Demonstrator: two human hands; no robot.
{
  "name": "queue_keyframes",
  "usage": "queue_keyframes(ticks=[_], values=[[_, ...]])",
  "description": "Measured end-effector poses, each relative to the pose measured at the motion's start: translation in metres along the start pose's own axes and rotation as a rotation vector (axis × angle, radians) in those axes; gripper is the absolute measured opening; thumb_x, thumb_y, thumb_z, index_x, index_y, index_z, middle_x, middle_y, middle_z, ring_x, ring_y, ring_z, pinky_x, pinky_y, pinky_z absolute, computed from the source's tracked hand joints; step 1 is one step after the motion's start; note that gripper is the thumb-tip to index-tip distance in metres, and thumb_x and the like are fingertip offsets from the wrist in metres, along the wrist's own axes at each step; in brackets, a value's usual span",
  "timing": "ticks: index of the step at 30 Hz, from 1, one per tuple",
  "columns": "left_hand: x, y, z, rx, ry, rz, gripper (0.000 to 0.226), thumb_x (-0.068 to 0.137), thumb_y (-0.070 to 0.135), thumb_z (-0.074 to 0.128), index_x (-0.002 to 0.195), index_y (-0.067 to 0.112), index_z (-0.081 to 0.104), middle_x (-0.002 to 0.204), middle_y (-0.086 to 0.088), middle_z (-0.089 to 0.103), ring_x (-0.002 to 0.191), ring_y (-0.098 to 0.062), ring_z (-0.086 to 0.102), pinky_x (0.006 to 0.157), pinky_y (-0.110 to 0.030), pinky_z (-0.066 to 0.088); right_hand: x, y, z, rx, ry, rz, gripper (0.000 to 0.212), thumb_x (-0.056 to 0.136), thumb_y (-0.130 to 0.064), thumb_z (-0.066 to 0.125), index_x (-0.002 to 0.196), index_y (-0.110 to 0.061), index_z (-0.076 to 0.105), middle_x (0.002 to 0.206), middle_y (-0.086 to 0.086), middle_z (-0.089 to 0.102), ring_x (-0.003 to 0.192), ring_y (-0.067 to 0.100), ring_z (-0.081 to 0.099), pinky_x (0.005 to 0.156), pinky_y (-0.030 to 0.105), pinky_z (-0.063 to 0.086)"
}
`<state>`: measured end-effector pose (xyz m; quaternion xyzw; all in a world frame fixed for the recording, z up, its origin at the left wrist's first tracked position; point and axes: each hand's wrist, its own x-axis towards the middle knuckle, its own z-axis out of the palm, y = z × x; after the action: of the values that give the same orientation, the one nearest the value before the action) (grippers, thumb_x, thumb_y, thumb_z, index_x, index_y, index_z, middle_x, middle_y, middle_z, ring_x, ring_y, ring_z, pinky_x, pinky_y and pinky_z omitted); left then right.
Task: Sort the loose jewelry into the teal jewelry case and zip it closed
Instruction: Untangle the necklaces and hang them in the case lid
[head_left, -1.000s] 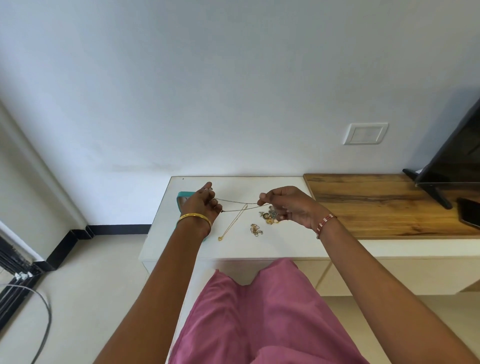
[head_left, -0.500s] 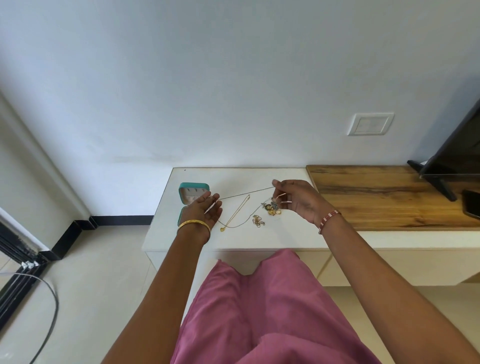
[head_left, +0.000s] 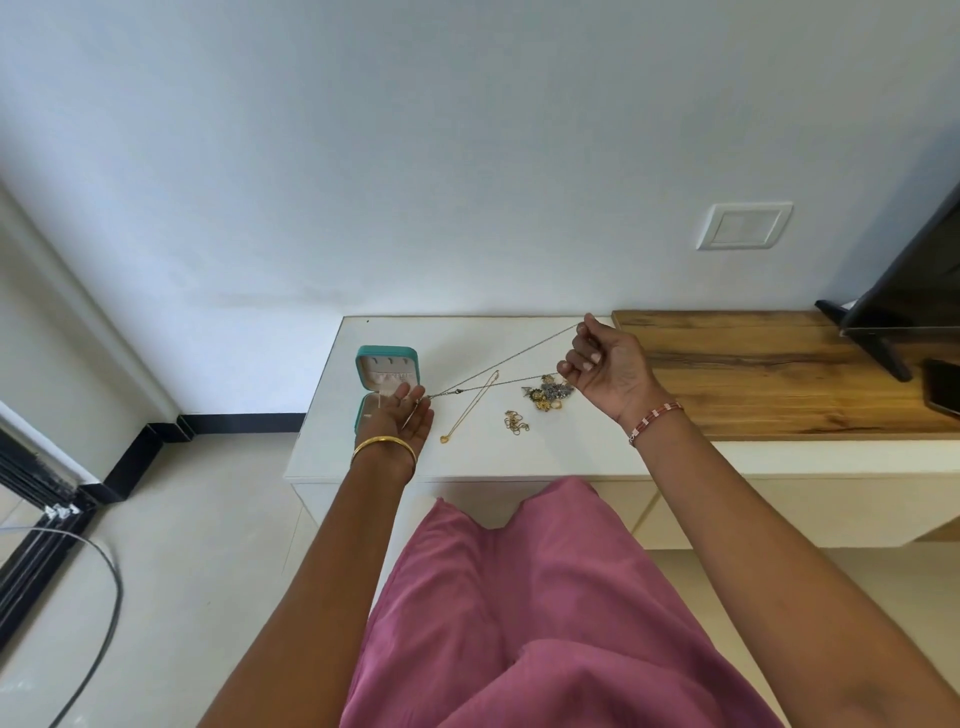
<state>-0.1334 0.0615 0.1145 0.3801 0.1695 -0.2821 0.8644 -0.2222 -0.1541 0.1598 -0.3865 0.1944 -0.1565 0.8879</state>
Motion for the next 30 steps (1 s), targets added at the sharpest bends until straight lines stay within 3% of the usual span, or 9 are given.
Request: queue_keyframes(ticks=[2,4,9,11,14,17,21,30], values=[[-0.002,-0.005,-0.003,0.043,-0.002,-0.007,0.034,0.094,-0.001,0.041,0.126,0.004,0.05,0.066,-0.001,0.072,0.079,-0.015,0.06,0.079,-0.029,0.049,0.002,0.001,0.003,0.004,-0.012,-0.029,0.029,0.095,-0.02,0.042,0.069,-0.012,0.05,0.036,-0.005,0.031,0.032,0.008,0.027,0.042,0.017,0.031],[-0.002,-0.01,-0.008,0.097,0.003,-0.018,0.035,0.092,-0.003,0.043,0.125,0.004,0.05,0.056,0.002,0.07,0.077,-0.014,0.06,0.077,-0.027,0.05,0.006,0.002,0.006,-0.016,-0.004,-0.055,0.025,0.095,-0.016,0.041,0.075,-0.009,0.054,0.038,-0.005,0.035,0.032,0.008,0.028,0.039,0.014,0.027],[0.001,-0.017,-0.018,0.165,0.036,-0.027,0.034,0.092,-0.005,0.043,0.124,0.001,0.051,0.055,0.001,0.069,0.065,-0.012,0.066,0.075,-0.027,0.053,0.012,0.004,0.007,-0.107,0.018,-0.082,0.021,0.093,-0.005,0.043,0.086,-0.009,0.062,0.049,-0.005,0.053,0.042,0.006,0.043,0.042,0.015,0.035],[-0.001,-0.02,-0.018,0.146,0.046,-0.027,0.033,0.091,-0.006,0.043,0.123,0.0,0.051,0.053,0.0,0.069,0.063,-0.013,0.067,0.069,-0.026,0.054,0.014,0.007,0.006,-0.137,0.019,-0.096,0.02,0.093,-0.005,0.045,0.091,-0.011,0.064,0.051,-0.005,0.054,0.048,0.008,0.05,0.05,0.019,0.046],[0.002,-0.025,-0.02,0.076,0.071,-0.033,0.033,0.091,-0.006,0.043,0.123,-0.001,0.051,0.053,-0.003,0.068,0.069,-0.016,0.064,0.077,-0.032,0.053,0.018,0.013,0.002,-0.154,-0.022,-0.065,0.02,0.092,-0.009,0.049,0.1,-0.017,0.066,0.048,-0.004,0.044,0.05,0.011,0.05,0.069,0.031,0.056],[0.006,-0.029,-0.023,0.035,0.079,-0.041,0.033,0.09,-0.007,0.044,0.122,-0.001,0.051,0.054,-0.004,0.068,0.073,-0.017,0.062,0.08,-0.032,0.051,0.021,0.021,-0.001,-0.176,-0.009,-0.047,0.028,0.092,-0.006,0.049,0.113,-0.018,0.063,0.047,-0.004,0.034,0.042,0.01,0.036,0.053,0.024,0.046],[0.009,-0.032,-0.03,0.094,0.07,-0.006,0.029,0.088,-0.009,0.047,0.115,-0.002,0.055,0.057,-0.003,0.07,0.069,-0.017,0.066,0.063,-0.024,0.057,0.03,0.028,-0.005,-0.244,0.028,-0.042,0.033,0.092,-0.001,0.045,0.114,-0.018,0.063,0.049,-0.005,0.033,0.038,0.009,0.024,0.042,0.018,0.023],[0.024,-0.043,-0.046,0.415,0.13,0.085,0.027,0.081,-0.012,0.056,0.107,-0.007,0.061,0.072,-0.008,0.066,0.068,-0.017,0.065,0.065,-0.021,0.056,0.053,0.033,0.002,-0.492,0.086,-0.063,0.025,0.092,-0.003,0.046,0.099,-0.014,0.068,0.057,0.0,0.035,0.042,0.009,0.025,0.042,0.017,0.023]])
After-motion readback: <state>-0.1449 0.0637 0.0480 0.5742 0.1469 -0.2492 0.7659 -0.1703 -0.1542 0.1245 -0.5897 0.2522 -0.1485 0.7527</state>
